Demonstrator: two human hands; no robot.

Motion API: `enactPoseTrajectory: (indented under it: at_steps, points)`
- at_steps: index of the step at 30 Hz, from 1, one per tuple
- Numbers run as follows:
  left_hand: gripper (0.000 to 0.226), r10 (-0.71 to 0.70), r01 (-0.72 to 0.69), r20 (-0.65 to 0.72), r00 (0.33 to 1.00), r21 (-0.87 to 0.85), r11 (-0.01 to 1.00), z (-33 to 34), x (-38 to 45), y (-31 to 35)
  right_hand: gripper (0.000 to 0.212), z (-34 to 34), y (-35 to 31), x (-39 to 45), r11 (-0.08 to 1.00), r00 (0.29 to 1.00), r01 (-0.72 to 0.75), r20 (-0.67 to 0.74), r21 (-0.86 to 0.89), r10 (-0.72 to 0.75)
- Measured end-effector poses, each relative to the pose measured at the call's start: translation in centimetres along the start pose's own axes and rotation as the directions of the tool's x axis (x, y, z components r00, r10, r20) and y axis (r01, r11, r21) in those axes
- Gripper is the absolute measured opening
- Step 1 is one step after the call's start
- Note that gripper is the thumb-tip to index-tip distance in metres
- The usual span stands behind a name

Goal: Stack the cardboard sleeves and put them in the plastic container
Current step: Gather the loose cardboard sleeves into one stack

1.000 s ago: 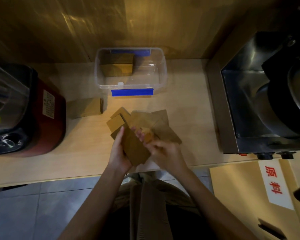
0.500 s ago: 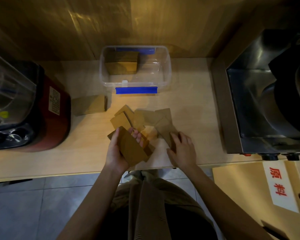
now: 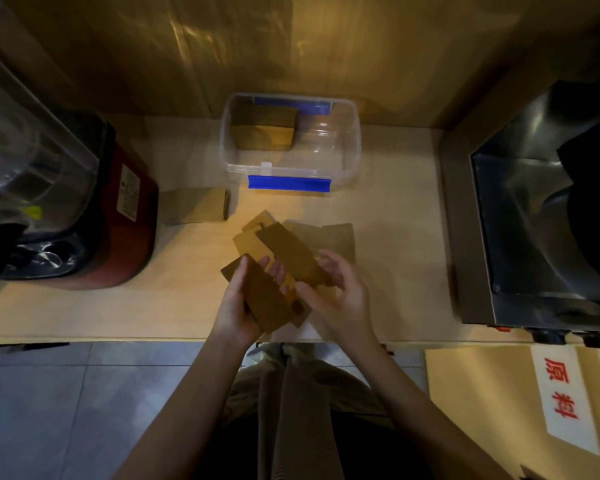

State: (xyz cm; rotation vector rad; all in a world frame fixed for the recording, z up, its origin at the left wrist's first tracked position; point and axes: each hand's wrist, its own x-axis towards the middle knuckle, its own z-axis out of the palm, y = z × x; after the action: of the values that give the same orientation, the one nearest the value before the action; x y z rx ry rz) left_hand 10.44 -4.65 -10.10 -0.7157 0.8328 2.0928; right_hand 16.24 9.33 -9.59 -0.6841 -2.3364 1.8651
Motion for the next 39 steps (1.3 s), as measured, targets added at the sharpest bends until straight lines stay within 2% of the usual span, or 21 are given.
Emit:
enactPoseTrajectory:
  at_steps: [2,4,6,9,15,17,19,21,23,26,29,32,35,39]
  points:
    - [0.059,0.031,-0.032,0.027,0.999,0.042,0.999,-0.4,-0.4,0.1,0.052,1.1,-1.1,-0.4,0.998,0.998,0.054,0.026,-0.034,-0.053]
    - [0.053,0.052,-0.055,0.062,0.997,0.049,0.997,-0.7,-0.8,0.3,0.053,1.9,-1.6,-0.9,0.988,0.986,0.116,0.134,-0.104,-0.101]
    - [0.058,0.061,-0.061,0.086,0.994,-0.005,0.998,-1.2,-0.8,0.5,0.053,2.6,-1.8,-1.3,0.975,0.965,0.143,0.244,-0.168,-0.1]
    - [0.073,0.072,-0.053,0.105,0.992,-0.175,0.983,-2.0,-0.4,1.0,0.054,3.6,-1.5,-1.5,0.931,0.937,0.24,0.315,-0.275,-0.148]
    - [0.07,0.135,-0.108,0.092,0.987,-0.255,0.961,-3.2,-0.2,1.3,0.052,4.8,-1.0,-1.7,0.84,0.883,0.379,0.423,-0.388,-0.203]
    - [0.067,0.144,-0.124,0.065,0.987,-0.251,0.96,-3.6,-0.2,1.6,0.052,4.9,-1.3,-1.3,0.822,0.848,0.408,0.497,-0.398,-0.181]
    - [0.063,0.149,-0.134,0.042,0.988,-0.251,0.959,-4.1,-0.3,1.9,0.042,4.9,-1.9,-0.5,0.869,0.827,0.328,0.557,-0.371,-0.074]
    - [0.059,0.157,-0.144,0.035,0.987,-0.245,0.959,-4.6,-0.5,2.1,0.028,4.9,-2.4,0.7,0.935,0.853,0.152,0.521,-0.321,0.04]
    - [0.053,0.173,-0.161,0.025,0.985,-0.254,0.954,-4.9,-0.7,2.4,0.024,5.3,-2.1,1.9,0.941,0.914,0.084,0.401,-0.327,0.058]
    - [0.049,0.181,-0.174,-0.003,0.984,-0.288,0.942,-5.4,-0.9,2.8,0.023,6.4,-0.4,3.7,0.87,0.959,0.136,0.283,-0.474,0.004]
    - [0.047,0.185,-0.18,-0.012,0.983,-0.294,0.939,-5.7,-1.2,2.9,0.048,8.1,1.0,4.6,0.706,0.94,0.14,0.317,-0.694,0.125]
    - [0.049,0.183,-0.18,-0.015,0.983,-0.28,0.943,-6.0,-1.5,2.8,0.068,9.6,1.9,4.7,0.563,0.941,0.174,0.304,-0.808,0.146]
    - [0.05,0.181,-0.181,-0.026,0.983,-0.272,0.945,-6.2,-1.7,2.7,0.074,10.3,2.6,4.5,0.532,0.955,0.173,0.274,-0.829,0.116]
    - [0.051,0.181,-0.182,-0.03,0.983,-0.264,0.947,-6.3,-1.8,2.7,0.07,10.4,2.8,4.3,0.514,0.966,0.178,0.248,-0.839,0.071]
